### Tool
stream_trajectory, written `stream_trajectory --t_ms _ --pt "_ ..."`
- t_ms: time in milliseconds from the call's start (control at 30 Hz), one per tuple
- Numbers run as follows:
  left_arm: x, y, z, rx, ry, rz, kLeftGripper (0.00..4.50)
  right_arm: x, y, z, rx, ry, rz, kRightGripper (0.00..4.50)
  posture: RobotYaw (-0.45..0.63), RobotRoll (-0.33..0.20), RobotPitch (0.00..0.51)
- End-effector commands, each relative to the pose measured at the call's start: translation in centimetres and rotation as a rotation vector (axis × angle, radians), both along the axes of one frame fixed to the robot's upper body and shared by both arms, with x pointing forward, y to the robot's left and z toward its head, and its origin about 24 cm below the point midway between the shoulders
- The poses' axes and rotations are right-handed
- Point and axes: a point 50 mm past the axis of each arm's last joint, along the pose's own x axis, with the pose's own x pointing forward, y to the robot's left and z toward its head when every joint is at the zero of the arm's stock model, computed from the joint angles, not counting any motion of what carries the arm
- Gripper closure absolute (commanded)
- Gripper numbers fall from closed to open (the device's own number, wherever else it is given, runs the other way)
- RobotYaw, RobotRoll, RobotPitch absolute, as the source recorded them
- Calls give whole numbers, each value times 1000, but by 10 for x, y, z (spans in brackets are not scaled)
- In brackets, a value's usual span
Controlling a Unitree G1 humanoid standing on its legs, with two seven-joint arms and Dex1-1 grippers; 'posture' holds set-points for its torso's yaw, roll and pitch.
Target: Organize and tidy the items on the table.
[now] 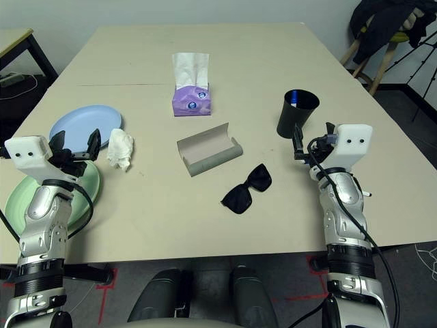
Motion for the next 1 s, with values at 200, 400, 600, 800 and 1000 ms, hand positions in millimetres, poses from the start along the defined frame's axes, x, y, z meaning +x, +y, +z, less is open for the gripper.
stream_trajectory --t_ms 200,400,600,800,1000 --pt "4 3 1 2 10 -15 0 2 3 2 -30 -8 56 27 54 0 93" --pt "8 3 4 13 30 -80 0 1 9 4 -54 -28 151 27 54 0 94" --pt "10 7 6 15 70 -166 0 -3 20 8 -14 -19 385 27 61 0 93" --pt "8 9 6 15 74 -171 0 -10 37 6 -136 13 656 27 68 0 90" --pt "5 8 4 17 78 -169 0 -23 54 1 -395 32 975 27 74 0 89"
